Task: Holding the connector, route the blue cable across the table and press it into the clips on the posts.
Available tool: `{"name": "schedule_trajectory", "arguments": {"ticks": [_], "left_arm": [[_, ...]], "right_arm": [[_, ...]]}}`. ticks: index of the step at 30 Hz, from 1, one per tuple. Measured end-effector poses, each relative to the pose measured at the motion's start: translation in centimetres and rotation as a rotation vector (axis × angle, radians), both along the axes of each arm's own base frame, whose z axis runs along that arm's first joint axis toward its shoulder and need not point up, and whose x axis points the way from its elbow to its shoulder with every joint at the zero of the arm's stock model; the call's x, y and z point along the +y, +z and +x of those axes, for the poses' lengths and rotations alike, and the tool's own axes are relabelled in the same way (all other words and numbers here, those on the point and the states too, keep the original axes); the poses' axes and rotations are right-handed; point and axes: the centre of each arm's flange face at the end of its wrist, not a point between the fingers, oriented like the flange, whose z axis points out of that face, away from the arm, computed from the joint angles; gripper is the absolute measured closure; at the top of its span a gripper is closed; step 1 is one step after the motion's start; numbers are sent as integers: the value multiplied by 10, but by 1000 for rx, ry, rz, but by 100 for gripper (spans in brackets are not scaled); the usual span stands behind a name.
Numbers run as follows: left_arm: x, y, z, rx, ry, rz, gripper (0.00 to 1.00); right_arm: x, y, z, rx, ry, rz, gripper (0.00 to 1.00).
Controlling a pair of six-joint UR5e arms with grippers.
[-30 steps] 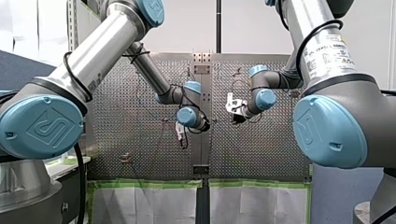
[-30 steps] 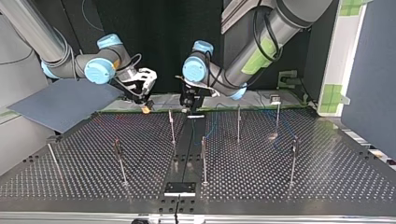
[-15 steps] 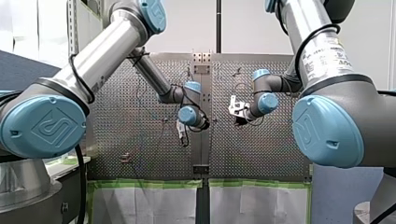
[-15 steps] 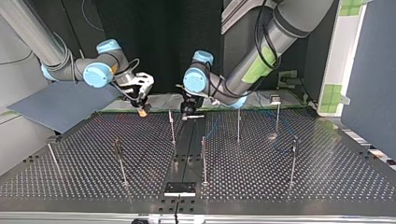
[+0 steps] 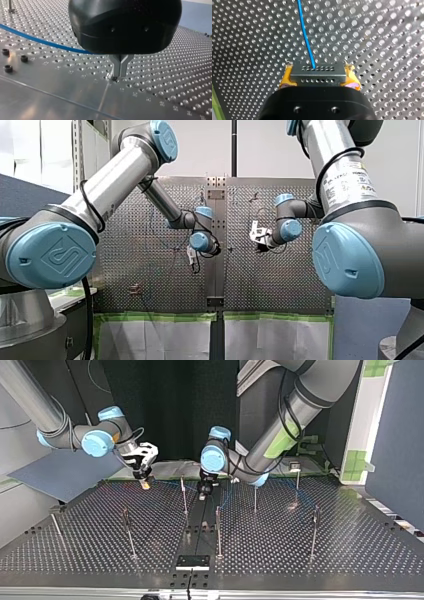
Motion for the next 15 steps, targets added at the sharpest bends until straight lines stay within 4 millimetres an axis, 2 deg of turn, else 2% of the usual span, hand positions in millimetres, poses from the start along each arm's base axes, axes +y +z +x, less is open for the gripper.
{"name": "schedule_trajectory", "arguments": {"ticks": [2, 3, 5, 6, 7, 8, 9, 11, 15], "left_arm": [[1, 0, 0, 4, 0, 10, 82], [1, 0, -1, 9, 0, 21, 82], [1, -1, -3, 16, -1, 39, 67], [0, -2, -4, 22, -1, 51, 67], [0, -2, -5, 26, -1, 59, 40], [0, -2, -7, 30, -1, 68, 24], [-1, -3, -9, 35, 0, 81, 24], [-1, -3, -12, 43, 4, 102, 0], [0, 4, -18, 53, 21, 154, 0]], "right_arm": [[-2, 0, -2, -2, -4, -2, 100], [-4, 1, -4, -2, -7, -4, 100], [-6, 2, -6, -4, -11, -7, 100], [-7, 2, -7, -4, -12, -8, 100], [-8, 3, -7, -5, -13, -9, 100], [-9, 3, -8, -5, -14, -9, 100], [-9, 3, -8, -5, -15, -9, 100], [-10, 4, -10, -5, -16, -9, 100], [-11, 4, -12, -1, -19, -6, 100]]}}
